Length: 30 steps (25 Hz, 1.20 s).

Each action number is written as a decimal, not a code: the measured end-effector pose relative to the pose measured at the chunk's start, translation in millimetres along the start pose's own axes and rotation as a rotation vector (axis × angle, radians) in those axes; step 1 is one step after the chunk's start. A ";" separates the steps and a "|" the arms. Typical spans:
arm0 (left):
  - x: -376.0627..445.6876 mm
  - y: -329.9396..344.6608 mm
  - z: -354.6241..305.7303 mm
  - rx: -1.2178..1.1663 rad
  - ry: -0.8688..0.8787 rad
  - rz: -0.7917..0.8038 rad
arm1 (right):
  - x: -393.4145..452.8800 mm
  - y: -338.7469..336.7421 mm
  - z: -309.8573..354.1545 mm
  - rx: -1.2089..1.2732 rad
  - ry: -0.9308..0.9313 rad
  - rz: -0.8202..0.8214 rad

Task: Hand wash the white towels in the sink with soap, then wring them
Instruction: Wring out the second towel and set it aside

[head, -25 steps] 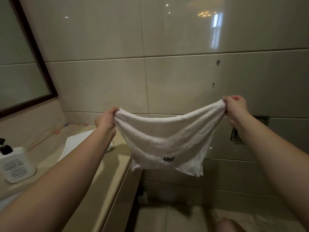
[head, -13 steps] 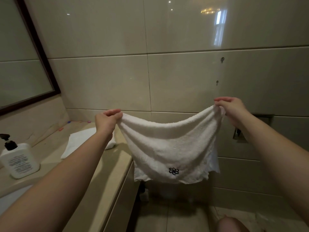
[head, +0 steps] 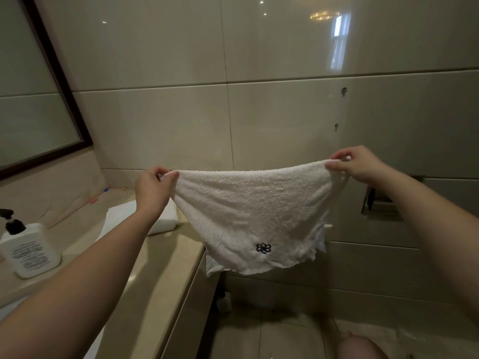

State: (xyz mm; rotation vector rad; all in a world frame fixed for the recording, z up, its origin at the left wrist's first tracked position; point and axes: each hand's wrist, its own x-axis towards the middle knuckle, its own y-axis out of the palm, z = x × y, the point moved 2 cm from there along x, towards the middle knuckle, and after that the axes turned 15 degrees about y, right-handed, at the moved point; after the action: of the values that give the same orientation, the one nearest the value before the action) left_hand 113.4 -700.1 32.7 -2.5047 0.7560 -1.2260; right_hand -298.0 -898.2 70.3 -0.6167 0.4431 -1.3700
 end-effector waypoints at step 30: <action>-56.5 85.8 -137.8 -0.866 -0.097 0.377 | -48.9 97.4 93.8 0.652 0.430 0.607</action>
State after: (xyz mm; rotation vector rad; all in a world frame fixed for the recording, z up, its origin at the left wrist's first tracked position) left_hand -53.5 -740.1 42.7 -2.7667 1.9500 -0.7123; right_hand -172.7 -827.9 76.8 0.3428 0.4420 -0.9615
